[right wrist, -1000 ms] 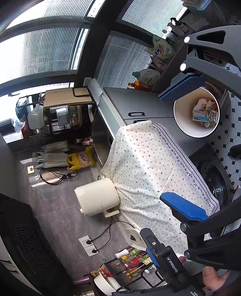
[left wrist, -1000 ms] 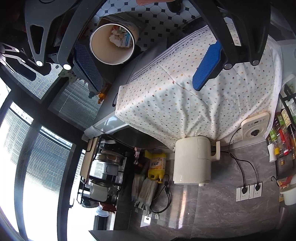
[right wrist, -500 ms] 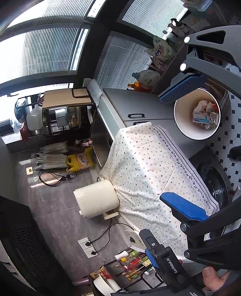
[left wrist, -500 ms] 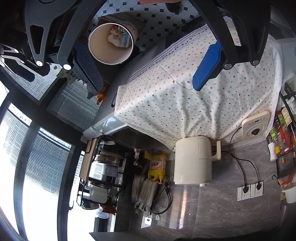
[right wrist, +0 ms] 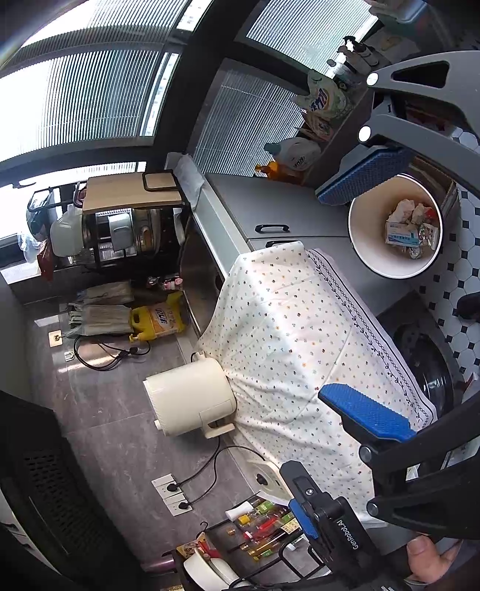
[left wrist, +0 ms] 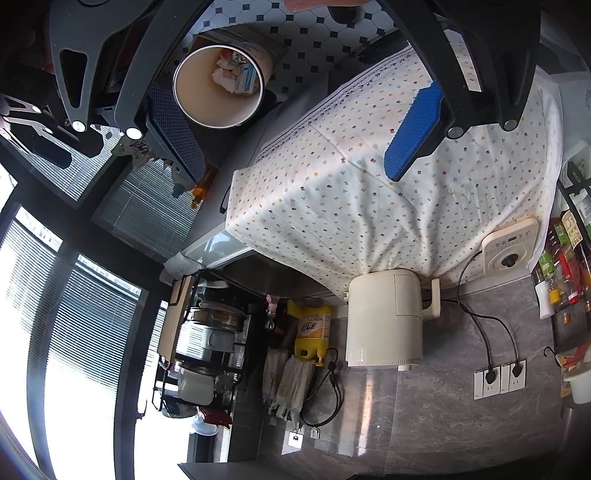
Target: Collect trash
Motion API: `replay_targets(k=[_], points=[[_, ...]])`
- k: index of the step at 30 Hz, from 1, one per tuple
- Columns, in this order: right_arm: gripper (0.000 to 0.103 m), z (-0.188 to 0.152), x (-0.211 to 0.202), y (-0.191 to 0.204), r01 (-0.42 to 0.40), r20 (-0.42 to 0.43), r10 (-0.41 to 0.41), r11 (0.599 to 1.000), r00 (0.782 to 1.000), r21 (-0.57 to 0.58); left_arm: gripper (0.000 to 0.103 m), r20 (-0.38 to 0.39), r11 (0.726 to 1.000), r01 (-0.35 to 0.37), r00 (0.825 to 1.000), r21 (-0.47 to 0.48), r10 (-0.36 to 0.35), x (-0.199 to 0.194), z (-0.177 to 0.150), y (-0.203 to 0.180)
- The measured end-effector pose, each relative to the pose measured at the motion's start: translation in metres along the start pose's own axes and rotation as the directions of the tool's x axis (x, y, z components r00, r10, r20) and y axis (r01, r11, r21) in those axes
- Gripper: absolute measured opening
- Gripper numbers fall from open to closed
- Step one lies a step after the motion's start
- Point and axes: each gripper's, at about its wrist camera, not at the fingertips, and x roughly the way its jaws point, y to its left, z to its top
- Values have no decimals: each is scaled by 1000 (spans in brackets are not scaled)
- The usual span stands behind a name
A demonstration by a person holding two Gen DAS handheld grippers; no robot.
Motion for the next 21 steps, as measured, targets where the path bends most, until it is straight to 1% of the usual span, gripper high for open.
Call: replay_targets(k=[14, 21], points=[[95, 0, -1, 5, -9, 0, 9, 1000, 1000, -11, 97, 9, 1000, -10, 1000, -6, 10, -11, -3, 5], [95, -5, -2, 7, -16, -9, 16, 1000, 1000, -11, 97, 0, 1000, -20, 1000, -11, 20, -12, -6, 7]])
